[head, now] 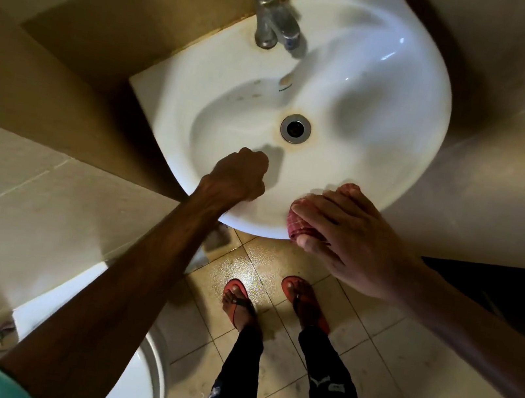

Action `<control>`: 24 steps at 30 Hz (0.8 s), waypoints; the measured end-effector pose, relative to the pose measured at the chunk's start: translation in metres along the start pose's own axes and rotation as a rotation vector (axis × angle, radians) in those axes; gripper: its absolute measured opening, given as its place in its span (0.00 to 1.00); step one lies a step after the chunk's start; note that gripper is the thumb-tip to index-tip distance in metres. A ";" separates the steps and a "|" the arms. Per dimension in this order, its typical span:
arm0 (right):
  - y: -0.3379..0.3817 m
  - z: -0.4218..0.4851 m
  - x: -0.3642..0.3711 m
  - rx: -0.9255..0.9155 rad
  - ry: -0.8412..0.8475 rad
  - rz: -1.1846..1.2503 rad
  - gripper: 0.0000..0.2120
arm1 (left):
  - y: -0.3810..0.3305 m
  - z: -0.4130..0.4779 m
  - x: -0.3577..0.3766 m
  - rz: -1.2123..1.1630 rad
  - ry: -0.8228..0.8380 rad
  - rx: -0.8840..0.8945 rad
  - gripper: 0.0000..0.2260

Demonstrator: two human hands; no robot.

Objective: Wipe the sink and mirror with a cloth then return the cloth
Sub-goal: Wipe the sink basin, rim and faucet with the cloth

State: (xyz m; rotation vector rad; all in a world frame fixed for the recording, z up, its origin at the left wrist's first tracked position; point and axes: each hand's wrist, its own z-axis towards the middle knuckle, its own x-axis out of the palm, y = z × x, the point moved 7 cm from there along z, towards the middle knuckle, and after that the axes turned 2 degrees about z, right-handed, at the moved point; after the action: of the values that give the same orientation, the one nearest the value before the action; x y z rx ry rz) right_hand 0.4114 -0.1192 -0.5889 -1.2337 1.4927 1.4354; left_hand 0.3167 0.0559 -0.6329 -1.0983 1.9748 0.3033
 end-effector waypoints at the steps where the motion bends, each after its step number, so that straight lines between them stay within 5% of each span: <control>1: -0.004 0.007 0.004 0.019 0.038 0.026 0.24 | -0.001 0.000 -0.003 -0.010 -0.015 -0.001 0.19; 10: -0.045 0.093 0.070 0.125 0.511 -0.001 0.39 | -0.008 0.003 -0.008 0.095 -0.062 0.024 0.17; 18: -0.075 0.150 0.102 0.103 0.345 -0.181 0.30 | -0.007 0.000 -0.010 0.060 -0.096 0.040 0.17; 24: -0.043 0.097 0.090 -0.017 0.411 0.017 0.32 | 0.004 0.004 -0.003 0.048 -0.042 0.043 0.21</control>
State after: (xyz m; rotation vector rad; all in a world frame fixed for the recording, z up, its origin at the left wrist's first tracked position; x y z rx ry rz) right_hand 0.4150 -0.0348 -0.6987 -1.6004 1.7632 1.2556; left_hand 0.3167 0.0620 -0.6332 -1.0108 1.9637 0.3060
